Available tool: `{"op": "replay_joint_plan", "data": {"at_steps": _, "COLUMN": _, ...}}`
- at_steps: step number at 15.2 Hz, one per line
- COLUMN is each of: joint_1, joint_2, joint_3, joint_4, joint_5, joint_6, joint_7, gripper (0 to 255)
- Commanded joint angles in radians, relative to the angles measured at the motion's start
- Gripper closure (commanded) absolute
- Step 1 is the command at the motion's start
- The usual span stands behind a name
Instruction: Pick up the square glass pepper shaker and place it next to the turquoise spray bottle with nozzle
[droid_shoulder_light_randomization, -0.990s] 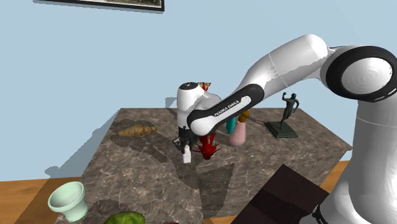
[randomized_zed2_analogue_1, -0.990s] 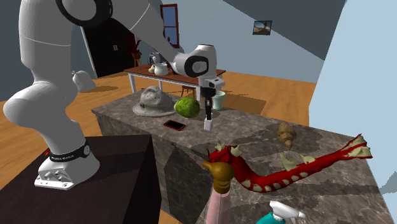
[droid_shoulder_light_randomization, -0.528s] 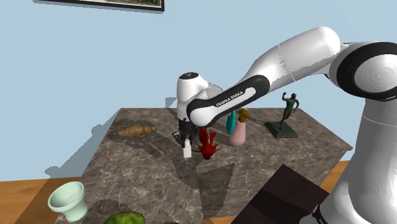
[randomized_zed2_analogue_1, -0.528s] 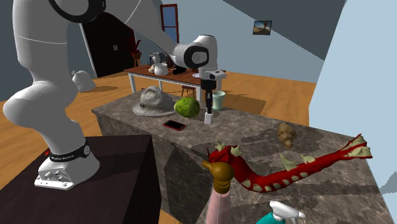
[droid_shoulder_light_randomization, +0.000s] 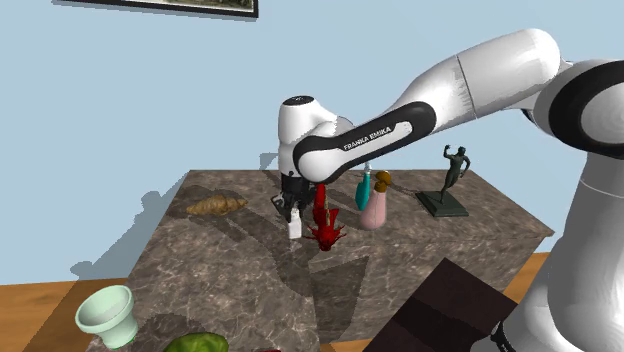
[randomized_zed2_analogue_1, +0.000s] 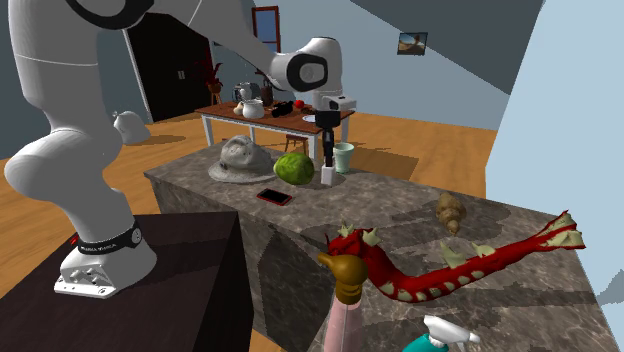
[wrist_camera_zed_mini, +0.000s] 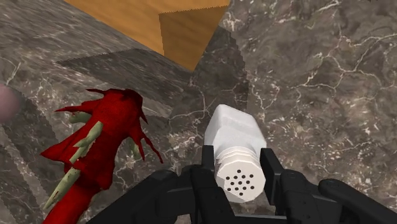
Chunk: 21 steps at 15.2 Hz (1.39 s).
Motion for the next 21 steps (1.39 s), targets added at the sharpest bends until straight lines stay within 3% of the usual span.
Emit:
{"op": "replay_joint_plan", "data": {"at_steps": 1, "joint_1": -0.002, "joint_2": -0.012, "joint_3": 0.001, "joint_4": 0.014, "joint_5": 0.006, "joint_6": -0.026, "joint_7": -0.007, "gripper": 255}}
{"op": "replay_joint_plan", "data": {"at_steps": 21, "joint_1": -0.005, "joint_2": -0.092, "joint_3": 0.01, "joint_4": 0.183, "joint_5": 0.046, "joint_6": -0.269, "joint_7": -0.046, "gripper": 255}}
